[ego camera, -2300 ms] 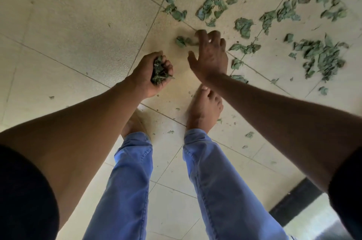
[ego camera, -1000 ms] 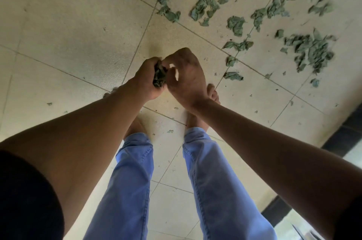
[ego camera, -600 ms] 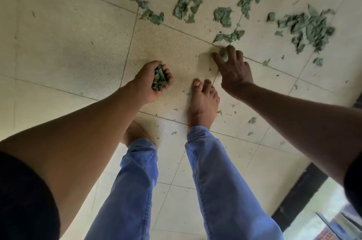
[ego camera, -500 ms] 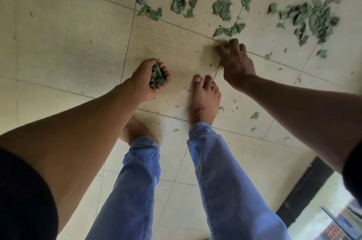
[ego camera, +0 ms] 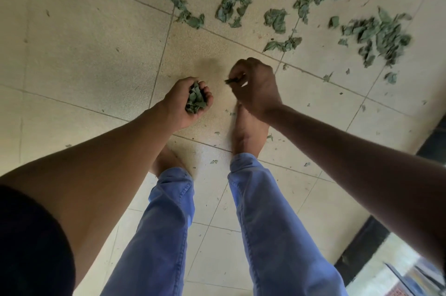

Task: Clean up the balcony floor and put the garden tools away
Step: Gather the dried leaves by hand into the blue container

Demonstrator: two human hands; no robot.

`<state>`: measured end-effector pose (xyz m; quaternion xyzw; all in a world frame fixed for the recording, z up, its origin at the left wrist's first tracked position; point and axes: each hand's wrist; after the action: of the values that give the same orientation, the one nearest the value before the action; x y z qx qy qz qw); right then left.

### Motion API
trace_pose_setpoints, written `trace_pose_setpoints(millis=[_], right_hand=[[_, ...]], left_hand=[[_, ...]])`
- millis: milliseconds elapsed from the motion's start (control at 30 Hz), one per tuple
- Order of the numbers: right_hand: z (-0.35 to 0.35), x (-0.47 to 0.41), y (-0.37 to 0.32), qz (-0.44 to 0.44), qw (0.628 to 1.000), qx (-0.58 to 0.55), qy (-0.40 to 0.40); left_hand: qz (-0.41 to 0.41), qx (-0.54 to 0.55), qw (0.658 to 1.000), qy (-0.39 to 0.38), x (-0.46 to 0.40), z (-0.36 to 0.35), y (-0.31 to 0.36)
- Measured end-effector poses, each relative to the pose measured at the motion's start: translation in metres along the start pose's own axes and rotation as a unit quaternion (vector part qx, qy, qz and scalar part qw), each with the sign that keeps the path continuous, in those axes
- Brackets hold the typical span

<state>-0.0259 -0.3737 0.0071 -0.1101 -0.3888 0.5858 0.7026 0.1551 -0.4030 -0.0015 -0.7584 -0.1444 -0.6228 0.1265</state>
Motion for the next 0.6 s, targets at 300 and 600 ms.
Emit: trace_pose_setpoints(millis=[300, 600], right_hand=[[-0.035, 0.007, -0.078, 0.027, 0.997, 0.066, -0.024], [-0.038, -0.018, -0.076, 0.154, 0.986, 0.065, -0.029]], left_hand=[[-0.033, -0.05, 0.997, -0.039, 0.002, 0.008, 0.015], [-0.069, -0.023, 0.996, -0.045, -0.007, 0.019, 0.027]])
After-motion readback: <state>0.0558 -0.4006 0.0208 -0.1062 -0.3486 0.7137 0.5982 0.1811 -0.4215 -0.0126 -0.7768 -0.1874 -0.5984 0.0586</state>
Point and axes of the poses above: each hand's wrist, its own x-axis away from the middle knuckle, its own z-axis out of the back of the hand, y = z × x, and after that the axes turned 2 degrees about -y, right-handed
